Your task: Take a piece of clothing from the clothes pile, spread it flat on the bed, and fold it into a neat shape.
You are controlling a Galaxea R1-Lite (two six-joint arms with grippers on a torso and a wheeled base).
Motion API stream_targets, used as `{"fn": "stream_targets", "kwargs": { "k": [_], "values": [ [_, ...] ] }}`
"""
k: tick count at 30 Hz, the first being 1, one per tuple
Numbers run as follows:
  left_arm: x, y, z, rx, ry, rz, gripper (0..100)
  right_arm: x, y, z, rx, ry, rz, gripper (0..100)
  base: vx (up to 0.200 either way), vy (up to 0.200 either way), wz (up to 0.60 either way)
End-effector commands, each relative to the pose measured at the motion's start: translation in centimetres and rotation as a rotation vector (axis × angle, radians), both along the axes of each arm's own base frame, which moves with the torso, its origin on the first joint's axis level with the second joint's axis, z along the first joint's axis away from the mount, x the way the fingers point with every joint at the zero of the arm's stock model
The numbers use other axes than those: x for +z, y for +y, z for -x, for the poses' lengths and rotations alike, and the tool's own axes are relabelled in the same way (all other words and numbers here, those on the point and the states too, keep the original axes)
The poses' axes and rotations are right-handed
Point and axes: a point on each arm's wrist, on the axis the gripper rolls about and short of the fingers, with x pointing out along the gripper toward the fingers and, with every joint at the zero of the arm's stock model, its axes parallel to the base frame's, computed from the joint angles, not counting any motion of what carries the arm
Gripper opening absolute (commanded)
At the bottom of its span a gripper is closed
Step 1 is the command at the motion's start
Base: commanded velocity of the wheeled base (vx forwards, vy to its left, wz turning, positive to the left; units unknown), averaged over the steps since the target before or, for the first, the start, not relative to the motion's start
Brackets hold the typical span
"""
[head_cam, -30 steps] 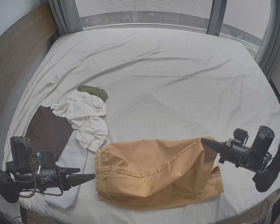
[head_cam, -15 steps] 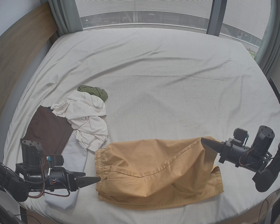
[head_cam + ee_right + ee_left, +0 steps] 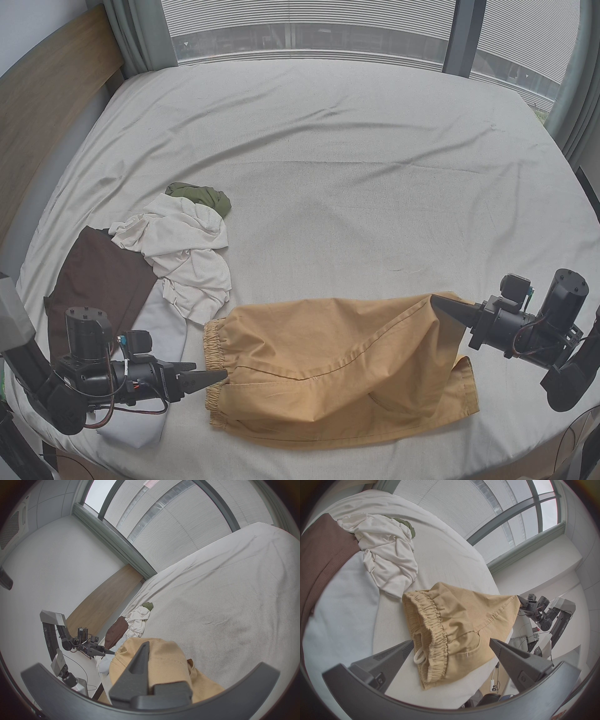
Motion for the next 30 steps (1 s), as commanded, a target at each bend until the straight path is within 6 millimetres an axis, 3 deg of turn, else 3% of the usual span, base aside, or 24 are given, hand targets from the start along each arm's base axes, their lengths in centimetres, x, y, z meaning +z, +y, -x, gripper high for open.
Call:
{"fn": "stream_targets", "kwargs": {
  "k": [1,22,30],
  "values": [
    [-2.6,-0.7,0.1,-0.006,0.088,0.023,100,-0.1,0.0,0.0,0.001,0.002,0.001,0,0.0,0.0,0.0],
    [-3.3,-2.5,0.8,-0.047,0.084,0.099,100,0.0,0.2,0.0,0.008,-0.001,0.0,0,0.0,0.0,0.0],
    [-0.2,-3.8,1.1,-0.062,0.093,0.246,100,0.0,0.0,0.0,0.001,-0.003,-0.001,0,0.0,0.0,0.0]
  ]
}}
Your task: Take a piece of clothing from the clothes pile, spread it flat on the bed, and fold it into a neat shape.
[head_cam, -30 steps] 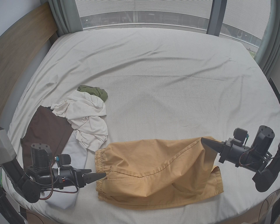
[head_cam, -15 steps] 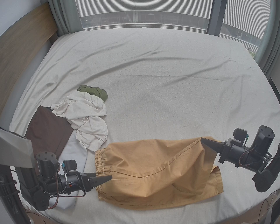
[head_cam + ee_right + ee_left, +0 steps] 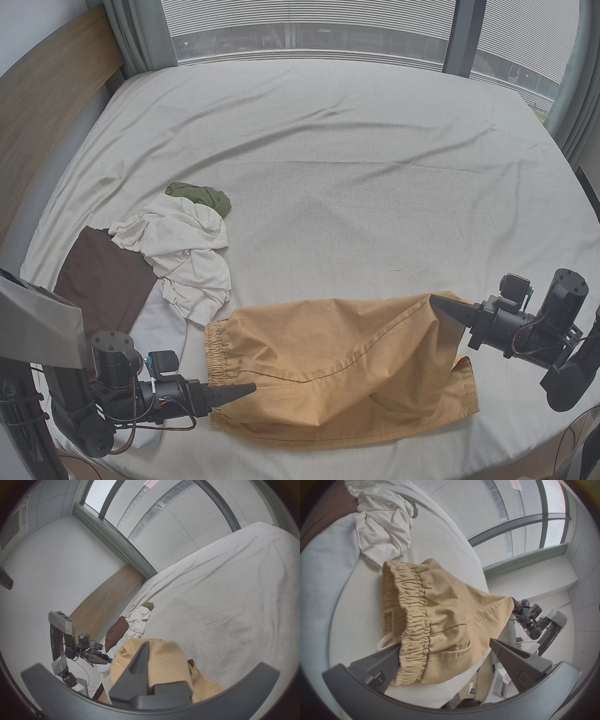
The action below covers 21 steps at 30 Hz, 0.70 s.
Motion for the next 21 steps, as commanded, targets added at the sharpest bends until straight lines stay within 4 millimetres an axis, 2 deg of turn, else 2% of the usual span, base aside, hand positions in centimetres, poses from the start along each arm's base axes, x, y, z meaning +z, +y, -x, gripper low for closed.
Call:
{"fn": "stream_targets", "kwargs": {
  "k": [1,6,21],
  "values": [
    [2.5,-0.8,0.5,-0.026,-0.041,0.081,100,0.0,0.0,0.0,-0.002,0.0,0.0,0,0.0,0.0,0.0],
    [3.1,-1.1,1.0,-0.046,-0.035,0.111,100,0.0,0.0,0.0,-0.002,0.0,0.0,0,0.0,0.0,0.0],
    [1.4,-2.9,0.5,-0.098,0.007,0.081,100,0.0,0.1,0.0,0.005,0.0,0.0,0,0.0,0.0,0.0]
  ]
}}
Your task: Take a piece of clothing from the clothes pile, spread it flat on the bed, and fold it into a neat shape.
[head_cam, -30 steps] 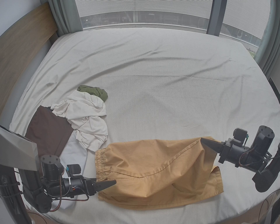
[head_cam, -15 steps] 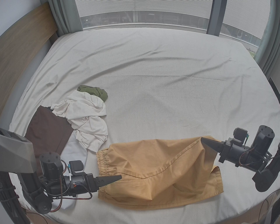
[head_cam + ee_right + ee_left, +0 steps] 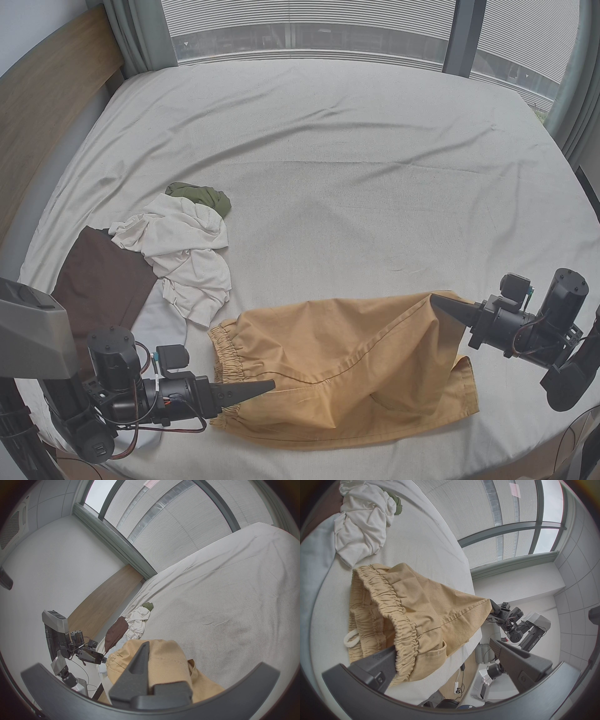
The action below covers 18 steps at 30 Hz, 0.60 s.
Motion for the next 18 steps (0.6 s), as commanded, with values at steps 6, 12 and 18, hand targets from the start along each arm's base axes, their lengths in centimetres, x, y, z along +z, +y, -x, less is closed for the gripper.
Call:
{"fn": "stream_targets", "kwargs": {
  "k": [6,12,18],
  "values": [
    [-1.1,-1.1,-0.5,-0.036,0.003,-0.02,100,0.0,0.1,0.0,0.005,0.0,0.0,0,0.0,0.0,0.0],
    [-1.9,-1.2,-0.5,-0.046,0.007,-0.045,100,0.0,0.1,0.0,0.005,0.0,0.0,0,0.0,0.0,0.0],
    [-3.4,-1.4,-0.6,-0.078,-0.002,-0.103,0,0.0,0.0,0.0,0.002,-0.001,0.0,0,0.0,0.0,0.0]
  ]
}}
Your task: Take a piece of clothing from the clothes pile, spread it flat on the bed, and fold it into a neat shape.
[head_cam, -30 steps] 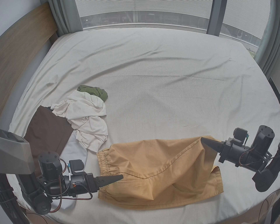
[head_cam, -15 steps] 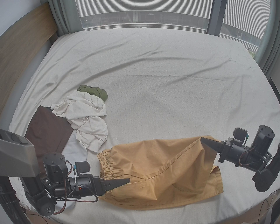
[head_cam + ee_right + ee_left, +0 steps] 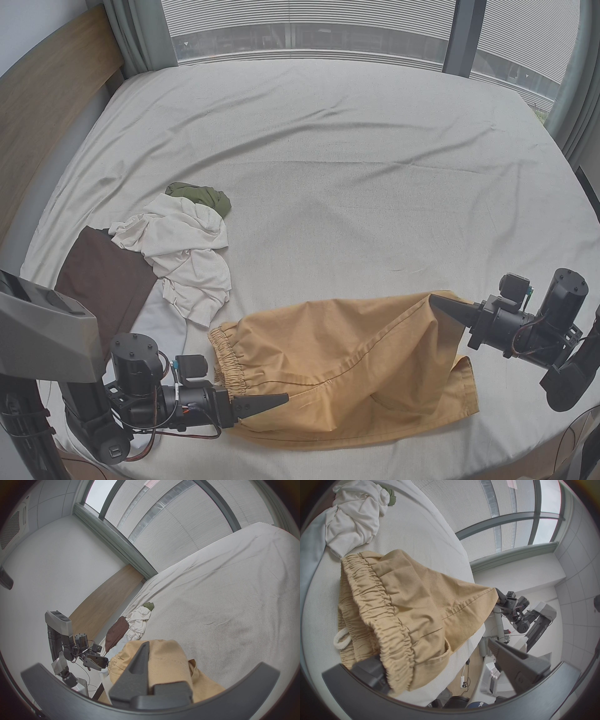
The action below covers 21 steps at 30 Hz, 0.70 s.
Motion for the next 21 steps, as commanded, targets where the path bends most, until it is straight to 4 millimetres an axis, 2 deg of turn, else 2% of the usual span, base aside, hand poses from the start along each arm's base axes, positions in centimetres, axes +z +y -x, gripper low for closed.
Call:
{"fn": "stream_targets", "kwargs": {
  "k": [1,12,21],
  "values": [
    [-1.2,-0.1,-0.1,-0.009,0.025,-0.027,0,0.0,-0.1,-0.1,-0.003,-0.001,0.0,0,0.0,0.0,0.0],
    [0.3,0.4,-0.5,0.017,-0.033,0.002,0,0.2,-0.2,-0.2,-0.008,-0.012,-0.003,0,0.0,0.0,0.0],
    [3.5,0.7,-0.7,0.032,-0.158,0.064,0,0.8,-0.5,-0.6,-0.025,-0.04,-0.012,0,0.0,0.0,0.0]
  ]
}}
